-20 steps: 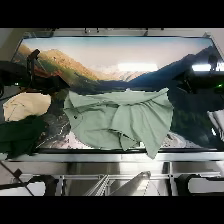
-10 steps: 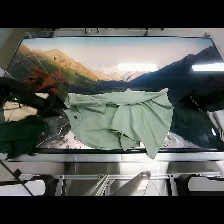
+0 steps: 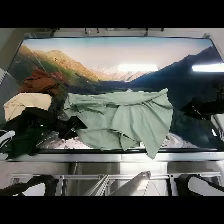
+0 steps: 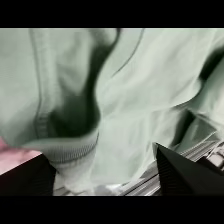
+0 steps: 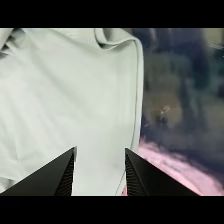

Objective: Fold the shirts.

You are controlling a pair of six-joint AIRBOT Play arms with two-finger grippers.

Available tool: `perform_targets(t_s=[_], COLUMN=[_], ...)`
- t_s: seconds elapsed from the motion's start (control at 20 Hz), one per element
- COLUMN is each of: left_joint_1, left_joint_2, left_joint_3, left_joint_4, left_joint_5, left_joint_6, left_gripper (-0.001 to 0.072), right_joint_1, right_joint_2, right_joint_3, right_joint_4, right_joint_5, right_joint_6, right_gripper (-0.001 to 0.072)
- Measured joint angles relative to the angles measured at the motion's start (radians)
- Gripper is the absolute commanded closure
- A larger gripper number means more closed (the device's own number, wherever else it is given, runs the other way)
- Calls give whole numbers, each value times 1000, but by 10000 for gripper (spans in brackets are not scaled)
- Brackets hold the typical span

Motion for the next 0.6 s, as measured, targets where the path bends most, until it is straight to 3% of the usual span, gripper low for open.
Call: perform_targets(t_s=[0.05,0.1,0.15,0.25,0.4,0.6], left_joint_1=[-19,-36,-48,-60,-50,2], left_joint_2=[-14,-29,-35,-37,-12,41], left_joint_3=[-3,0,6,27,52,67], left_joint_4=[1,2,3,0,22,13], left_joint_5=[-31,-58,-72,-90,-114,-81], left_joint_6=[0,2,3,3,9,16], left_gripper=[605,691,692,692,692,692], right_joint_1=[-1,-2,-2,-2,-1,26], right_joint_2=[29,60,92,169,270,339], right_joint_3=[-17,-39,-64,-140,-296,-534], right_joint_4=[0,-1,-10,-52,-90,-50], right_joint_5=[3,3,9,22,35,6], right_joint_6=[17,43,79,179,269,304], right_gripper=[358,351,301,84,73,73])
